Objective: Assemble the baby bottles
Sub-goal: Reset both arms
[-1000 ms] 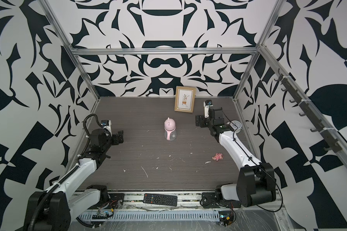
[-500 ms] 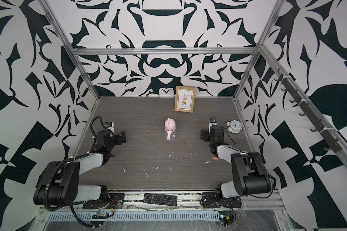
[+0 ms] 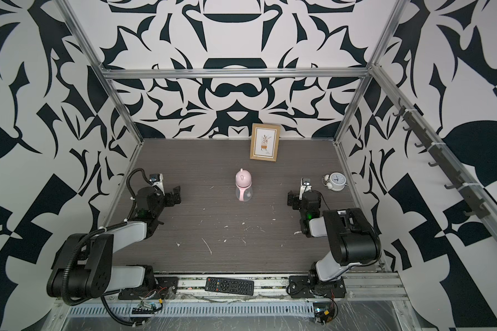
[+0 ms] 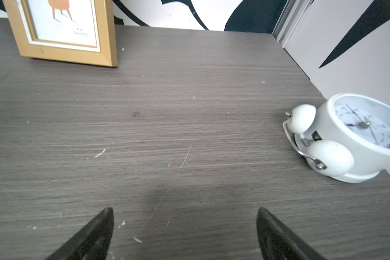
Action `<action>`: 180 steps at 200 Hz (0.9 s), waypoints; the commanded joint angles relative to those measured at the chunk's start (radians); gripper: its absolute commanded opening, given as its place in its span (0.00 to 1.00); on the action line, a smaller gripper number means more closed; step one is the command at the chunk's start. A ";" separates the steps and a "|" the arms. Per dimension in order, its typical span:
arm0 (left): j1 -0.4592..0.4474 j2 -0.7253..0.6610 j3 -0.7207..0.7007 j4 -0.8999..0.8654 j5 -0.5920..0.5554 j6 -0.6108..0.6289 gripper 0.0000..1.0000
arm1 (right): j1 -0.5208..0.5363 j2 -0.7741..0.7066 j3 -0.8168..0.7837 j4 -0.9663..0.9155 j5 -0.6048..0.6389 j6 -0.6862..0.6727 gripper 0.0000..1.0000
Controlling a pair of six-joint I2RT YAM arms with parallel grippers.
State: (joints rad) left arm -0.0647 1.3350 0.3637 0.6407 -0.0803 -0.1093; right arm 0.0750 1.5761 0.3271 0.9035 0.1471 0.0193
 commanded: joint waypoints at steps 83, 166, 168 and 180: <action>0.000 -0.027 -0.030 0.063 0.040 0.101 1.00 | -0.001 -0.021 0.020 0.026 0.018 -0.001 0.99; 0.023 0.221 -0.036 0.347 0.019 0.103 0.99 | -0.002 -0.022 0.022 0.016 0.019 -0.001 1.00; 0.023 0.231 -0.037 0.374 0.012 0.105 0.99 | -0.003 -0.022 0.020 0.017 0.019 -0.001 1.00; 0.026 0.233 -0.009 0.320 -0.004 0.093 0.99 | -0.002 -0.024 0.021 0.016 0.019 -0.001 1.00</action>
State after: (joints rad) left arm -0.0395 1.5639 0.3077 0.9375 -0.0605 -0.0101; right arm 0.0750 1.5761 0.3283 0.9020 0.1543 0.0193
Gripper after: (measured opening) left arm 0.994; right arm 0.995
